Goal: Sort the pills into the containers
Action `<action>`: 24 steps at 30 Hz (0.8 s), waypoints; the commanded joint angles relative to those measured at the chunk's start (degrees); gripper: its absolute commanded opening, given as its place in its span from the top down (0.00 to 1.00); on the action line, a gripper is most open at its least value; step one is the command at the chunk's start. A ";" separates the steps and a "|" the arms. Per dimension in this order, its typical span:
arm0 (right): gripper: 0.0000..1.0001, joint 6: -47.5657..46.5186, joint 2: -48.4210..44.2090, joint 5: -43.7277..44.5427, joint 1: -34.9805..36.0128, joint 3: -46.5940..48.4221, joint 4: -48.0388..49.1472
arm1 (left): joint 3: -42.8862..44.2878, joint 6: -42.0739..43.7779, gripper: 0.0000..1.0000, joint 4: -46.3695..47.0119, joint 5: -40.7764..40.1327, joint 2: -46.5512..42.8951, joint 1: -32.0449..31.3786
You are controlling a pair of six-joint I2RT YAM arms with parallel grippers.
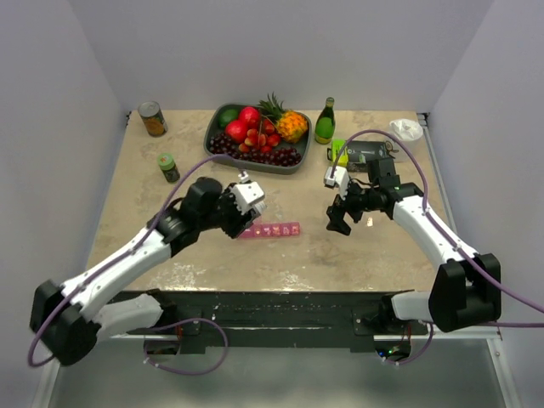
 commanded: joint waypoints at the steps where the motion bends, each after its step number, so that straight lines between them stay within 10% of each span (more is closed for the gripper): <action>1: 0.01 -0.61 0.21 0.06 -0.39 -0.43 0.44 | -11.11 0.44 1.00 31.17 9.08 -16.42 -0.13; 7: 0.01 -0.26 0.83 1.11 -0.30 -0.69 1.05 | -27.04 -12.20 1.00 67.95 12.08 -33.74 -0.04; 15: 0.01 0.00 1.35 1.81 -0.30 -0.96 1.58 | -44.44 -31.47 1.00 119.46 7.17 -32.81 0.05; 17: 0.01 0.01 1.44 1.81 -0.39 -0.87 1.50 | -45.08 -30.43 1.00 117.77 7.86 -32.89 0.22; 24: 0.01 0.01 1.18 1.73 -0.30 -0.87 1.49 | -36.22 -13.55 1.00 58.60 7.17 -41.85 0.40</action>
